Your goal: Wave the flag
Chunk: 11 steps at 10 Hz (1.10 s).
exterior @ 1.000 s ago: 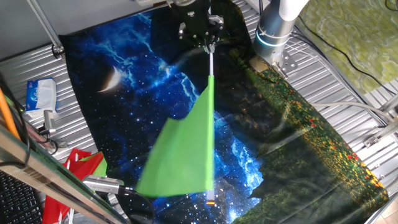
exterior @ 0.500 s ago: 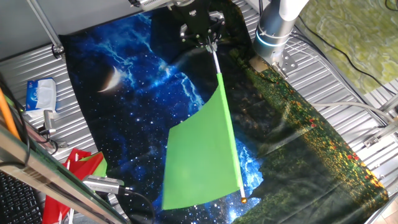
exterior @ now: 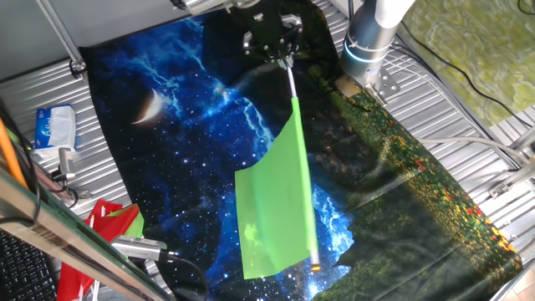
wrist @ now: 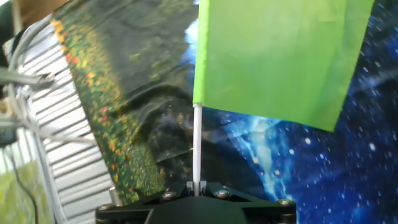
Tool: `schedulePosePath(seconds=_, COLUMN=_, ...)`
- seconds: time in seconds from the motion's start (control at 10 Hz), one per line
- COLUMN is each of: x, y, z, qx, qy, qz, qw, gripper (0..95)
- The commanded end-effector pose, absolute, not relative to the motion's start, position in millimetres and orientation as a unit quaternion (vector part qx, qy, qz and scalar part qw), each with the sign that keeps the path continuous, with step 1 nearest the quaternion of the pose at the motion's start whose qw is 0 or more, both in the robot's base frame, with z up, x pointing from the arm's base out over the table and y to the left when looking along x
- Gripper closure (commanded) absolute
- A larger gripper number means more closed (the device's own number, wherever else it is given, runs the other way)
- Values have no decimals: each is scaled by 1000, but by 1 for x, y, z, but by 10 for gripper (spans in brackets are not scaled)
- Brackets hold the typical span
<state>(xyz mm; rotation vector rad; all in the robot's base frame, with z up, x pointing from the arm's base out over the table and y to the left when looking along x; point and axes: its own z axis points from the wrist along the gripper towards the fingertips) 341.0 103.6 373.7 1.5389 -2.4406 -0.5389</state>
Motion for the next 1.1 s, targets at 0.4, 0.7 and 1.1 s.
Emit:
schedulePosePath(seconds=0.4, x=336, y=97, z=369, qx=76, qy=-977, qz=-131, qw=147, gripper=950)
schedulePosePath(seconds=0.7, x=337, y=96, z=369, qx=2, qy=-976, qz=-154, qw=154, gripper=950)
schedulePosePath(seconds=1.1, x=336, y=97, z=371, qx=-4, qy=-976, qz=-159, qw=147, gripper=950)
